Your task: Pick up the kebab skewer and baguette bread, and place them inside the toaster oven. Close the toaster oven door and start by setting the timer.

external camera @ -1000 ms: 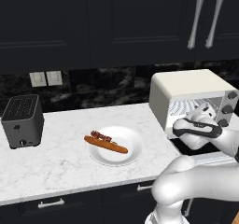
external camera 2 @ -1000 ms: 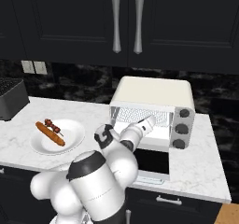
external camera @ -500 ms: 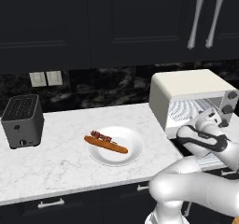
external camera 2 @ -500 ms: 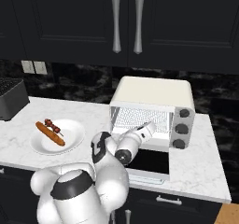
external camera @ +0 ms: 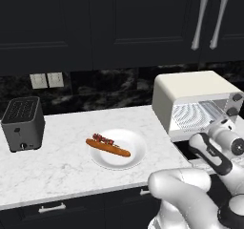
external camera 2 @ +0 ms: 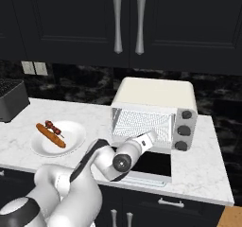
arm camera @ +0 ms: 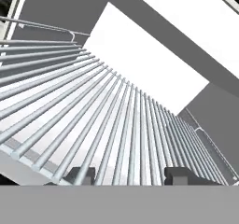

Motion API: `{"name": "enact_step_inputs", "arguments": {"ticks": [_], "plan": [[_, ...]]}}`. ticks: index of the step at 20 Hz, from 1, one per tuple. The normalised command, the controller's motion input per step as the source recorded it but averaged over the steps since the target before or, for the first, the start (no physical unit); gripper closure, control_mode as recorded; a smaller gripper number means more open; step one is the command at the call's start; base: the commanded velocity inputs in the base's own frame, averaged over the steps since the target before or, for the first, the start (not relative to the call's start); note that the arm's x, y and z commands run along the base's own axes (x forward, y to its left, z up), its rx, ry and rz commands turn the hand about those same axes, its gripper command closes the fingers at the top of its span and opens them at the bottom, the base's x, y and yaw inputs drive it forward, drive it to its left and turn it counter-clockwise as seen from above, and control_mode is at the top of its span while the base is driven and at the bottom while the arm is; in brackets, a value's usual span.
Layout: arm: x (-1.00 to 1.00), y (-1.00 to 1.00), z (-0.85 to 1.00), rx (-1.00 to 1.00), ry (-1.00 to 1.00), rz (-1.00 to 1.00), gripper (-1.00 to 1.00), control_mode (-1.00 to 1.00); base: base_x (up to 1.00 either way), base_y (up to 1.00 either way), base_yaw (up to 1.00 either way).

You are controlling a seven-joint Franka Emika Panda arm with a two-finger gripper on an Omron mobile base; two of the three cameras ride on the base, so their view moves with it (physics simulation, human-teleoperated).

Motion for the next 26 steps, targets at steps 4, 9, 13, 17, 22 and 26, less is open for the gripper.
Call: {"name": "enact_step_inputs", "arguments": {"ticks": [4, 9, 13, 17, 22, 26], "plan": [[-0.66, -0.02, 0.28, 0.17, 0.2, 0.12, 1.0, -1.0, 0.0, 0.0, 0.0], [-0.64, -0.28, 0.3, 0.19, 0.15, 0.17, 1.0, -1.0, 0.0, 0.0, 0.0], [-0.54, -0.11, 0.27, 0.18, 0.15, 0.16, 1.0, -1.0, 0.0, 0.0, 0.0], [-0.55, -0.08, 0.6, 0.17, 0.09, 0.13, 1.0, -1.0, 0.0, 0.0, 0.0], [-0.61, 0.01, 0.87, 0.14, 0.06, 0.1, 1.0, -1.0, 0.0, 0.0, 0.0], [-0.79, 0.33, 0.94, 0.07, 0.1, 0.02, 1.0, -1.0, 0.0, 0.0, 0.0]]}}
